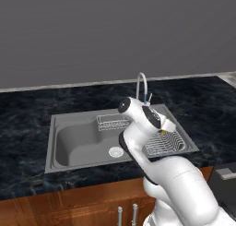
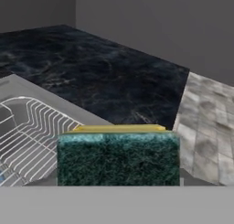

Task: Soak the sponge with water for a few seconds and then drop it inside the sink.

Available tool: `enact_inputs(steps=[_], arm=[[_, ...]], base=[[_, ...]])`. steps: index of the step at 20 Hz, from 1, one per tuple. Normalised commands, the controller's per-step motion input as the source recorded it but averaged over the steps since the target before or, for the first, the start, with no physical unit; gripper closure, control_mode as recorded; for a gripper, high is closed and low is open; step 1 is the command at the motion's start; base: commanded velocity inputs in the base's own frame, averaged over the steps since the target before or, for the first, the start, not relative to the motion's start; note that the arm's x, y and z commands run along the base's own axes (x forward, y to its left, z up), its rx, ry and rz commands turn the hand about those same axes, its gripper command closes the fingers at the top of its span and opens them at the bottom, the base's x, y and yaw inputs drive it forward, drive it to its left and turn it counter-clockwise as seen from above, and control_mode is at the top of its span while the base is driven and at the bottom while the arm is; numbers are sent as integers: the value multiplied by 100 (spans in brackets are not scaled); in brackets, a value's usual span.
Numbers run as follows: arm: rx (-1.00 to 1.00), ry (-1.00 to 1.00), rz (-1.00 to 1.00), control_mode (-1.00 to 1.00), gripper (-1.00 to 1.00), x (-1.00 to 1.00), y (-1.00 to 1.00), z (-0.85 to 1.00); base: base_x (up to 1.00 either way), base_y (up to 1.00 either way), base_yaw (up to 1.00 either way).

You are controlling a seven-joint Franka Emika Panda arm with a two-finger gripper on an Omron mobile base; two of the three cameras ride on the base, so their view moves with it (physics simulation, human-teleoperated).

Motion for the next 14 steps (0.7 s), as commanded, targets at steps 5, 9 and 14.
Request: enact_inputs(steps=[5,9,14], arm=[[-4,0,0,-100,100,24,0,-4],[-1,0,0,-100,100,18,0,0],[0,3,0,-100,100,19,0,0]], base=[[0,0,0],[0,0,0],[0,0,0]])
